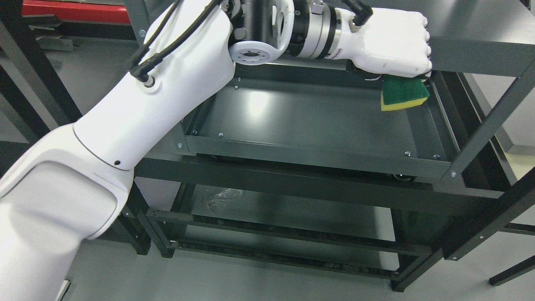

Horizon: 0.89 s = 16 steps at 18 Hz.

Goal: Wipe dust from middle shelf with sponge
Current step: 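Wipe the sponge along the shelf toward the near upright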

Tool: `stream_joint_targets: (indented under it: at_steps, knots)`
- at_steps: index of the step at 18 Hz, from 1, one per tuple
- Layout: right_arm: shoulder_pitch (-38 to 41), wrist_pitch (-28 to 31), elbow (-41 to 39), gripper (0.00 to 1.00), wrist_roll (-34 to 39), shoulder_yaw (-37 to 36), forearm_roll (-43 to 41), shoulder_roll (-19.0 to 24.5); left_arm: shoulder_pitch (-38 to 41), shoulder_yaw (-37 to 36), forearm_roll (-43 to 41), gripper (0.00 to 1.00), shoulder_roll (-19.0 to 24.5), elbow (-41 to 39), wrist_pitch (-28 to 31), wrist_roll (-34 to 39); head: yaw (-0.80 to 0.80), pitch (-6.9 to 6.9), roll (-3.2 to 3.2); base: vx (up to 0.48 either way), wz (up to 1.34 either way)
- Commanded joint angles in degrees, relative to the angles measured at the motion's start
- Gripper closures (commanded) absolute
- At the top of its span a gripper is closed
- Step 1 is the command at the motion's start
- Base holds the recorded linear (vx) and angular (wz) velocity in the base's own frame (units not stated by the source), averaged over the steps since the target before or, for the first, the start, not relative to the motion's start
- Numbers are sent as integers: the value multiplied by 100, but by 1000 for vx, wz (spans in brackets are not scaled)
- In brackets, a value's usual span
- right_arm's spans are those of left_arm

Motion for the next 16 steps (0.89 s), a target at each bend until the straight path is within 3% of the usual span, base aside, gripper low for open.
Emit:
stream_joint_targets:
  at_steps: [1,10,16]
  knots:
    - [3,422,-100,0,2,0,0,-100,80,124,349,100,1103,-808,-24,-24,0,0,0,0,0]
    - [3,413,-100,0,2,0,0,-100,159,71,1228,100,2711,-1775,-104,-50,0,0,0,0,0]
    - [3,413,-100,0,2,0,0,-100,423,97,1484,100,3546,-2329,-104,-68,0,0,0,0,0]
